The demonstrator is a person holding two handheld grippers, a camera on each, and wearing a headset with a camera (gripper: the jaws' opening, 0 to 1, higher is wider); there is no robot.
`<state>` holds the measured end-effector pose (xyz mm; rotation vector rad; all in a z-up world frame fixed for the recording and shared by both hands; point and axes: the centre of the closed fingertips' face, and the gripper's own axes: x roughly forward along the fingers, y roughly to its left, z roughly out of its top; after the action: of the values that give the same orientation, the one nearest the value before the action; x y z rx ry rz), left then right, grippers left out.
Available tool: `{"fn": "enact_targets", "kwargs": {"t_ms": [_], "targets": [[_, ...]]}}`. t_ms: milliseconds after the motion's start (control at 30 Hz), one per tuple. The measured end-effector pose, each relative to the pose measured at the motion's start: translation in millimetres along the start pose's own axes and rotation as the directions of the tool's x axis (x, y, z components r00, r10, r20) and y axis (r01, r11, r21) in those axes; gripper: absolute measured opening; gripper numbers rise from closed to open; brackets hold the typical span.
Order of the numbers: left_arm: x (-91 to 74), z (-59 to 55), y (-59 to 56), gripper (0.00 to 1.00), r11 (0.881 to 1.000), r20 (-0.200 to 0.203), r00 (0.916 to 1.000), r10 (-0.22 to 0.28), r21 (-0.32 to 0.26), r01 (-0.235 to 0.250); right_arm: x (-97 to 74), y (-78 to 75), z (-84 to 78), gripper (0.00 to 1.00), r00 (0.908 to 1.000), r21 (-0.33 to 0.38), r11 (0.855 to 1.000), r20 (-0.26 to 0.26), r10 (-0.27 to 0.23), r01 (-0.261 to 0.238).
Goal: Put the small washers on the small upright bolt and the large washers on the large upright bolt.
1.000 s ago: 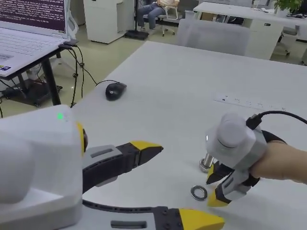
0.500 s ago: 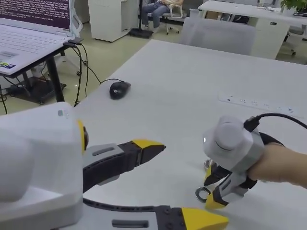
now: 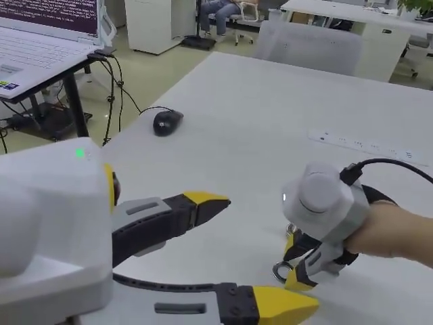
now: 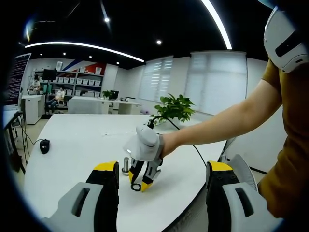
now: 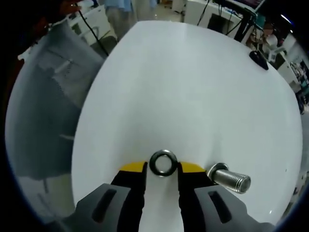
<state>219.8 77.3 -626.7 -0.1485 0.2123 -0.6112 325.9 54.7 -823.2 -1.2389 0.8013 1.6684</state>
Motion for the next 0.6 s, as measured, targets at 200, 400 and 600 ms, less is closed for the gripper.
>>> {"fn": "enact_targets", "kwargs": {"t_ms": [200,400,600], "targets": [[-0.2,-1.3,-0.2,0.73,1.000,0.001,1.0000,0.003,-0.003,-0.003,0.7,-0.3,0.9,0.24,1.0000,-0.005,1.000,0.001,-0.002,0.002],[-1.4,-1.6,0.4,0.73,1.000,0.002,1.0000,0.008,-0.004,-0.008,0.8,-0.5,2.5,0.22,1.0000,0.007,1.000,0.005,-0.005,0.005],[-1.3,-4.5,-0.5,0.73,1.000,-0.004,1.0000,0.007,-0.007,-0.007,0.8,0.5,2.9,0.21,1.0000,0.016,1.000,0.009,0.000,0.000]]}}
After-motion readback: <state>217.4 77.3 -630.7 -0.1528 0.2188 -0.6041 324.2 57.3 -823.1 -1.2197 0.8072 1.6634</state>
